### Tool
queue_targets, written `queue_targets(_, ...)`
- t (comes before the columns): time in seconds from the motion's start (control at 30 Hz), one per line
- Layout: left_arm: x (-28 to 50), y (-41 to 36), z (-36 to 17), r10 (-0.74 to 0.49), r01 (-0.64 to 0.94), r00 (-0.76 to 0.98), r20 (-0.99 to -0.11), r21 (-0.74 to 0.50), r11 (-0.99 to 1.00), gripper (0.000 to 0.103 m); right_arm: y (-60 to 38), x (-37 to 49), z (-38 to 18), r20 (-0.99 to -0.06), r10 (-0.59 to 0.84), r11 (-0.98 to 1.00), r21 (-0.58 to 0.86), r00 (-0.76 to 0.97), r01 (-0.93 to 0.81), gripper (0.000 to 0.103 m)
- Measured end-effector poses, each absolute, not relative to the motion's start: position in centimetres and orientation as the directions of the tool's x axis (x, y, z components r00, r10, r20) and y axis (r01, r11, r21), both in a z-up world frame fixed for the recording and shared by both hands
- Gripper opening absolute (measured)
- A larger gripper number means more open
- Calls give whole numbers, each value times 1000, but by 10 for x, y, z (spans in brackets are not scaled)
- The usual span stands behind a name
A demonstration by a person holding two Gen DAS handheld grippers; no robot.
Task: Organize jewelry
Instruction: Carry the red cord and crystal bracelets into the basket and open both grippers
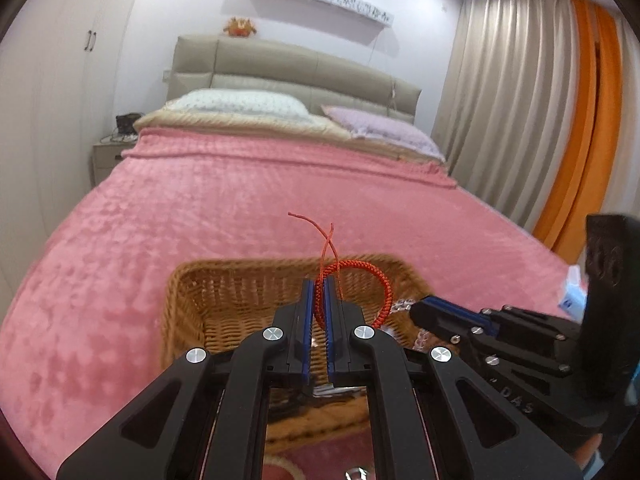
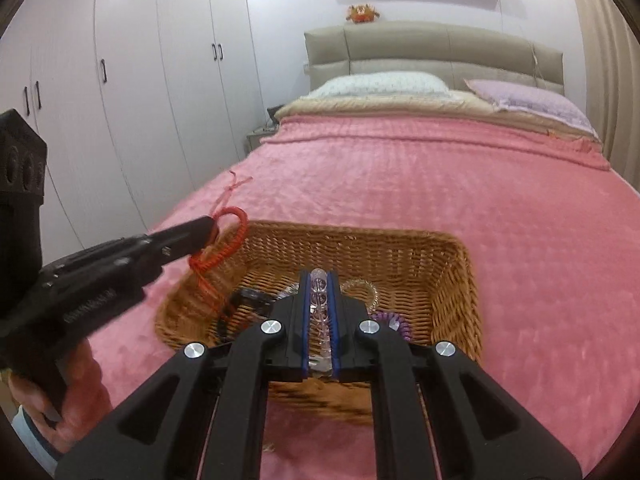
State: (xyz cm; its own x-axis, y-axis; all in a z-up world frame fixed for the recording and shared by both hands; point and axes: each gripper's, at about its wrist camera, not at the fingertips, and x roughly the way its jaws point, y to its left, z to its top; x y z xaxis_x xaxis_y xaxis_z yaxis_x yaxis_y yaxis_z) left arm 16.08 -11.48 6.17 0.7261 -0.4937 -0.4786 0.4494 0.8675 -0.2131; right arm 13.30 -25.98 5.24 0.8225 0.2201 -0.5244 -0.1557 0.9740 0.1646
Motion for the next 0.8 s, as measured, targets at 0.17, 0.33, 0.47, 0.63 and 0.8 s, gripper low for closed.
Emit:
queue_targets(0.17, 180, -118, 35, -492, 444, 690, -531, -226, 867, 3, -274, 154, 25, -583, 199, 976, 193, 787, -104, 6)
queue_targets(0.33, 191, -119, 20, -472, 421, 677, -565, -229, 878, 7, -283, 162, 15, -609, 180, 973, 226, 772, -48, 17)
queue_targets(0.47, 189, -107, 23, -455, 386, 693, -559, -246, 889, 48, -296, 154, 17, -586, 151, 969, 247, 796, -2, 60)
queue_targets(0.63, 174, -85, 39, -467, 370, 713, -524, -285, 884, 48, -294, 132, 39, -521, 137, 973, 231, 842, -15, 60)
queue_targets(0.8, 138, -59, 63, -437, 356, 752, -493, -254, 899, 50, -278, 93, 68, -466, 154, 978, 200, 871, -65, 60)
